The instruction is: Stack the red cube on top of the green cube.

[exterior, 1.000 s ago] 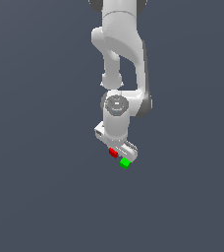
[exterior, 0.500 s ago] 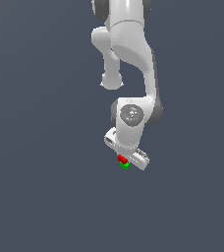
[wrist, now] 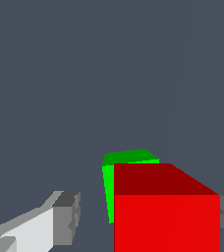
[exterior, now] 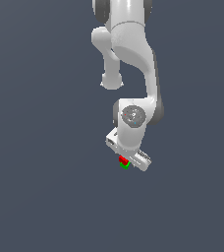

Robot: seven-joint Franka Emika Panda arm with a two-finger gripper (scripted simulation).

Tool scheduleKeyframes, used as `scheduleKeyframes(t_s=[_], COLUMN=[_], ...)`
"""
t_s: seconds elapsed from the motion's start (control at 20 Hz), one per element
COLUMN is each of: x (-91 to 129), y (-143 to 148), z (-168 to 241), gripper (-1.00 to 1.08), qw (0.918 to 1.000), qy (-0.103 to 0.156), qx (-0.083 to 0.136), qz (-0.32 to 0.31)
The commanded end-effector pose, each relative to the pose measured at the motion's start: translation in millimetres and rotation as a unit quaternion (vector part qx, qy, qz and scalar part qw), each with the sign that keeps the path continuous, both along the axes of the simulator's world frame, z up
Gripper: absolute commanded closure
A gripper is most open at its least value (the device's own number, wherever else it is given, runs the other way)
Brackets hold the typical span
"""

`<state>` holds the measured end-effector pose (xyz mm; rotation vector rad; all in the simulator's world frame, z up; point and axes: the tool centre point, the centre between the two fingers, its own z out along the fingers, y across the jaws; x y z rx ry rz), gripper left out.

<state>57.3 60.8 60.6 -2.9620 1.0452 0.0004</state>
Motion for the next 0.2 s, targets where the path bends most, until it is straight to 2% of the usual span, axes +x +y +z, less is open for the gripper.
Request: scheduleKeyframes(t_s=[0.0, 0.15], x=[0.1, 0.1], y=[0.0, 0.0], z=[0.0, 0.0], gripper=[-0.92, -0.92], qw=[1.0000, 1.0000], qy=[0.000, 0.000], qx=[0.000, 0.000], qz=[0.000, 0.000])
